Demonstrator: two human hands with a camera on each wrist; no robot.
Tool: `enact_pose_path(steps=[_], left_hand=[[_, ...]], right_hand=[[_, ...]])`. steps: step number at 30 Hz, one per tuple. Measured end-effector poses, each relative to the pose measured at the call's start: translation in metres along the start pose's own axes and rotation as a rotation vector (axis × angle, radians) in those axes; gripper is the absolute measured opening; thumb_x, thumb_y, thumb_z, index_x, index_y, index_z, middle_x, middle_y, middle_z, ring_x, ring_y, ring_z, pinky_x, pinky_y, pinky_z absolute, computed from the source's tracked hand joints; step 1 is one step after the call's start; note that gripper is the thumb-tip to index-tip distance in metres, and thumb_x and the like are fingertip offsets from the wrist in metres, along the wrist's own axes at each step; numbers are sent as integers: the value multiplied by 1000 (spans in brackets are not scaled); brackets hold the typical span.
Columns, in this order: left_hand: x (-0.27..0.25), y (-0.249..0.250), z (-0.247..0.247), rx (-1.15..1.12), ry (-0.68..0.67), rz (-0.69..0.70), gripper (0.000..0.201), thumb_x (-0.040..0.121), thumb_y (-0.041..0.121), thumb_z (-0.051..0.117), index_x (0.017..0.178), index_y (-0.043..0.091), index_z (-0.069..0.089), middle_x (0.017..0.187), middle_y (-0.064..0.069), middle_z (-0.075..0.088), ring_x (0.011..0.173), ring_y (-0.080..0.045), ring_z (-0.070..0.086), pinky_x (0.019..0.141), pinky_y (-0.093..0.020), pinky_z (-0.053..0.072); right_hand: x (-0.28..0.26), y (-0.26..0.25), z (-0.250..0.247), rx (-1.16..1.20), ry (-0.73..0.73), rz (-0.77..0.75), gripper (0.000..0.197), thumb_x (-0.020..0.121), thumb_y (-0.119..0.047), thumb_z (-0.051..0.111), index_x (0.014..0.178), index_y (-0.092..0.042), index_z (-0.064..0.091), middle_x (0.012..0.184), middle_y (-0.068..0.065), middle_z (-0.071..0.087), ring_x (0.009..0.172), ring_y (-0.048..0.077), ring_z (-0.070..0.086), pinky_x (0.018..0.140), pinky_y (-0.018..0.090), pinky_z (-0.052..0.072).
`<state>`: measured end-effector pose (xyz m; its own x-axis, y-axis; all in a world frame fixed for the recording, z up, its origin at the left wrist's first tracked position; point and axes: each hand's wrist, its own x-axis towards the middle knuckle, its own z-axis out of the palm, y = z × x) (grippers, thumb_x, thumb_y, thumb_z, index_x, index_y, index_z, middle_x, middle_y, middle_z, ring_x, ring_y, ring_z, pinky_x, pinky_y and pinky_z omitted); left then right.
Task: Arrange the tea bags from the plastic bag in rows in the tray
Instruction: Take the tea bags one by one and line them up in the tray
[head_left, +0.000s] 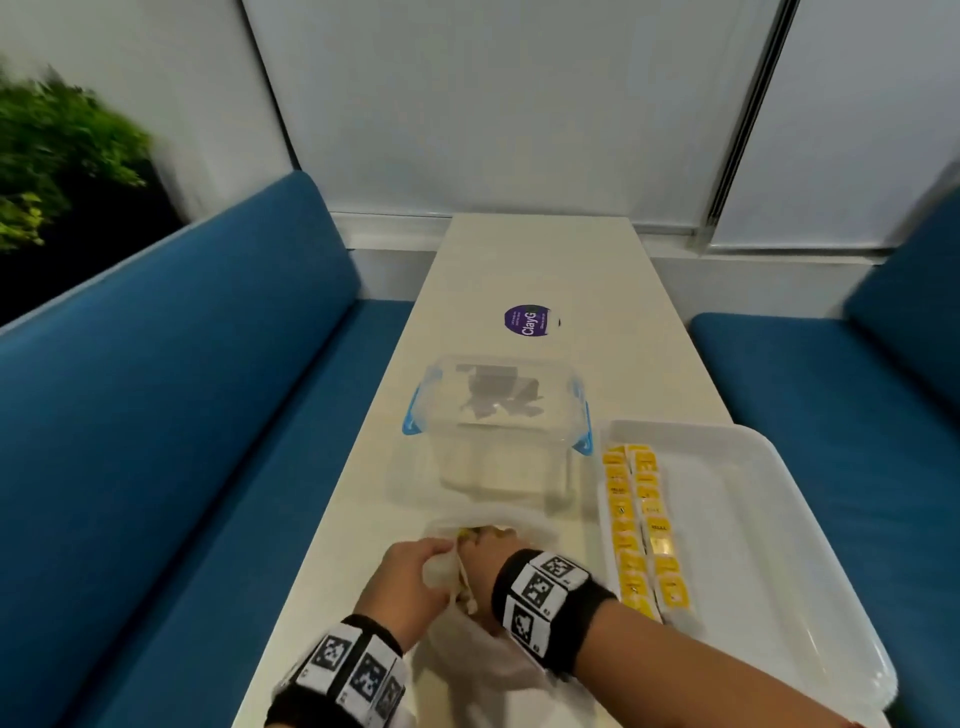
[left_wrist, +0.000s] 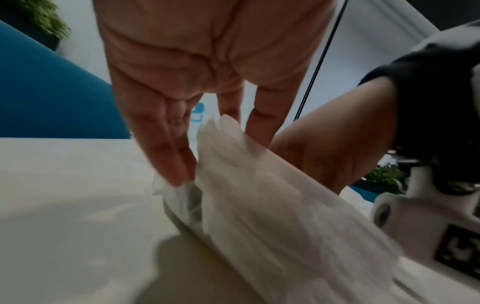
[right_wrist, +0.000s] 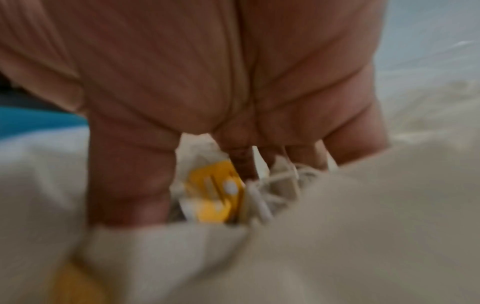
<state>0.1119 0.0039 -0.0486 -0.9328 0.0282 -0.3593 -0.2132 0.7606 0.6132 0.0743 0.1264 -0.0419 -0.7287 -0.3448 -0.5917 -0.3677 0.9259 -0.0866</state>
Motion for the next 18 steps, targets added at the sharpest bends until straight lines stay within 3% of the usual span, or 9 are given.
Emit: enact_pose_path(steps=[4, 8, 11, 14, 18], left_hand=[[-2, -3, -1, 43, 37, 24, 62, 85, 5, 52, 141, 26, 36, 137, 1, 40, 122, -14, 46, 96, -17, 35], [-2, -4, -6, 23, 80, 41, 61, 85, 5, 52, 141, 24, 37, 136, 2, 41, 117, -15, 50, 92, -17, 38], [-4, -3, -5, 17, 68, 44, 61, 86, 6, 51, 141, 25, 35, 135, 3, 40, 114, -14, 51, 89, -17, 40], [-5, -4, -4, 18, 61, 60, 61, 86, 7, 52, 142, 24, 34, 136, 3, 39, 114, -14, 51, 90, -18, 40], [-2, -4, -8, 30, 80, 79, 61, 86, 8, 53, 141, 26, 35, 135, 4, 40, 114, -14, 52, 91, -19, 39]], right_hand=[[2, 6, 11, 46, 20, 36, 57, 88, -32, 57, 135, -8, 37, 135, 20, 43, 121, 40, 44, 102, 47, 40], [-10, 8, 7, 148, 14, -64, 30, 85, -15, 58, 114, -9, 53, 116, 20, 57, 104, 38, 58, 88, 42, 47], [-14, 12, 7, 225, 27, -84, 35, 85, -14, 59, 118, -11, 50, 110, 18, 61, 98, 38, 61, 81, 39, 48], [-11, 17, 7, 220, 64, -55, 45, 79, -10, 65, 122, -18, 55, 114, 13, 61, 104, 33, 59, 87, 34, 47], [-10, 23, 2, 414, 279, -5, 35, 77, -10, 64, 110, -17, 57, 111, 11, 61, 105, 28, 58, 87, 28, 45]])
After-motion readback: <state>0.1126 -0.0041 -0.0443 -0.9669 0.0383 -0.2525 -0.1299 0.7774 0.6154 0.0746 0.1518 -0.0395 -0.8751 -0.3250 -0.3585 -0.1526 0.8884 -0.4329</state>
